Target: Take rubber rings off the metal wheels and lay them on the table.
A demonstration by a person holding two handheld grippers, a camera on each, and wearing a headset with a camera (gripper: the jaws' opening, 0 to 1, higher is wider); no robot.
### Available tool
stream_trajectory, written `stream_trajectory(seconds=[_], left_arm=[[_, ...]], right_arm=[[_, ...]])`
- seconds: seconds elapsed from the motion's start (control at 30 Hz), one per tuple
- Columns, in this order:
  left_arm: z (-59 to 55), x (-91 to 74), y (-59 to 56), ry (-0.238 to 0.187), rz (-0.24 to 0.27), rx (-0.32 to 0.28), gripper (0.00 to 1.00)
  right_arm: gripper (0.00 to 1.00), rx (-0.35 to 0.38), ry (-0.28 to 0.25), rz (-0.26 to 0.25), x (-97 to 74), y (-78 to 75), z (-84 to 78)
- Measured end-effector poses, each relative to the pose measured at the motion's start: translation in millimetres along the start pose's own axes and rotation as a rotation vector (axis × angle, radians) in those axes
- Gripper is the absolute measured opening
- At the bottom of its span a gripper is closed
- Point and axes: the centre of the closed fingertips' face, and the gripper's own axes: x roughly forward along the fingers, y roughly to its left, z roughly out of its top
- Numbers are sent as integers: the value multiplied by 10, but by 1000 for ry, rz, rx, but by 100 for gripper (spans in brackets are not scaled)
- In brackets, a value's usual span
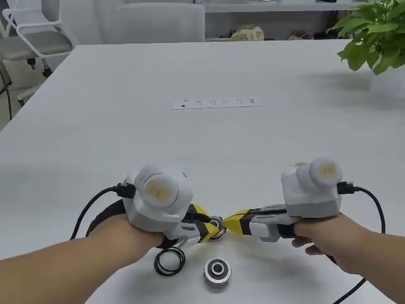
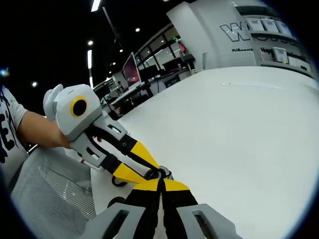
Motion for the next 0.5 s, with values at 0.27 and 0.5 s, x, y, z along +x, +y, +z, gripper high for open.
stream_trajectory(seconds=[0.27,0.5], left_arm=[[-15,10,4,-6,1,-2,7],[-4,7,7,-14,3,-8,7]], right_arm=[[0,-76,-41,65,71,215,171],[0,-23,-32,33,22,94,70]])
